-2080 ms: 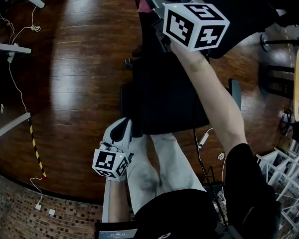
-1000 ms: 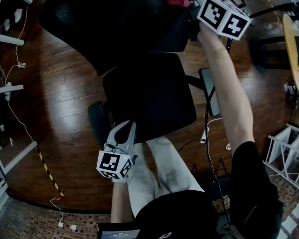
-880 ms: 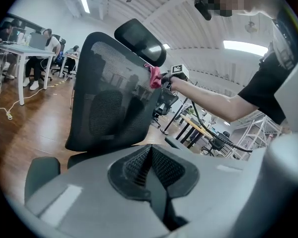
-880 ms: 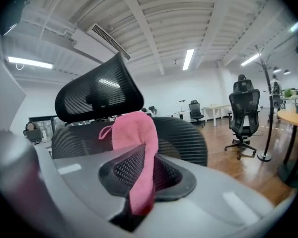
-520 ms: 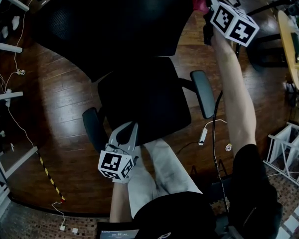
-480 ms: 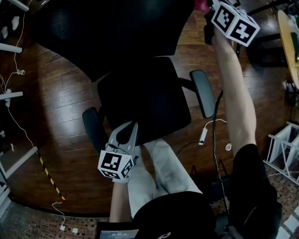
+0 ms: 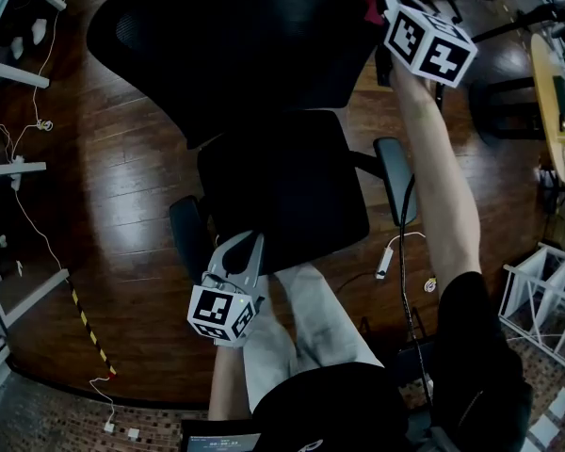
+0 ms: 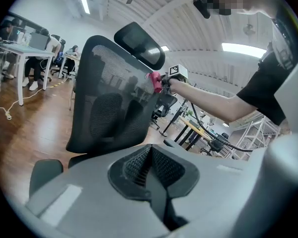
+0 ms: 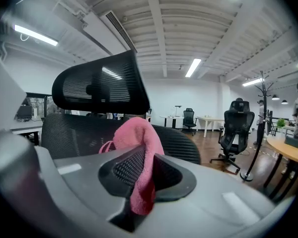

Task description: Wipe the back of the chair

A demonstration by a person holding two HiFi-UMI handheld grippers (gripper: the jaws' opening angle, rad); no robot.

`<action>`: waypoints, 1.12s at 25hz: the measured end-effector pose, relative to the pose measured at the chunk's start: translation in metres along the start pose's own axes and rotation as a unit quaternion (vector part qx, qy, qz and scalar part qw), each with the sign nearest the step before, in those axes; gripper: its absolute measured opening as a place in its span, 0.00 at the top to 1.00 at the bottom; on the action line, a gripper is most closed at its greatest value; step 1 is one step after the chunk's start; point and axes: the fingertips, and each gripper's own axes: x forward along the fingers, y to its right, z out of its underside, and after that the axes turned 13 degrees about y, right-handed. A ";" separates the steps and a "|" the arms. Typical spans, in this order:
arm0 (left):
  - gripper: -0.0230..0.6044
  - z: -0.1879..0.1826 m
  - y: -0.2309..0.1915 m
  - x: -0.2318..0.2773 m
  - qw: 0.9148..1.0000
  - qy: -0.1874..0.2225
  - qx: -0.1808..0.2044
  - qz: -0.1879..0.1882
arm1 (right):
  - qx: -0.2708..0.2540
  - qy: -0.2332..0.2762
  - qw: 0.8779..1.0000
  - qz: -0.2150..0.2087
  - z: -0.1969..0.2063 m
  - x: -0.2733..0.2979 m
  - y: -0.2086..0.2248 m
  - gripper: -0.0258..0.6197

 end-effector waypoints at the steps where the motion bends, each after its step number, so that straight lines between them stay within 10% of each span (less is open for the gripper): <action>1: 0.97 -0.001 -0.004 -0.005 1.000 0.003 -0.002 -0.003 | -0.003 0.000 1.000 -0.008 0.000 0.003 -0.014 0.89; 28: 0.97 -0.047 -0.120 -0.127 0.996 0.059 -0.019 -0.061 | -0.066 -0.031 0.961 -0.267 0.041 -0.004 -0.406 0.89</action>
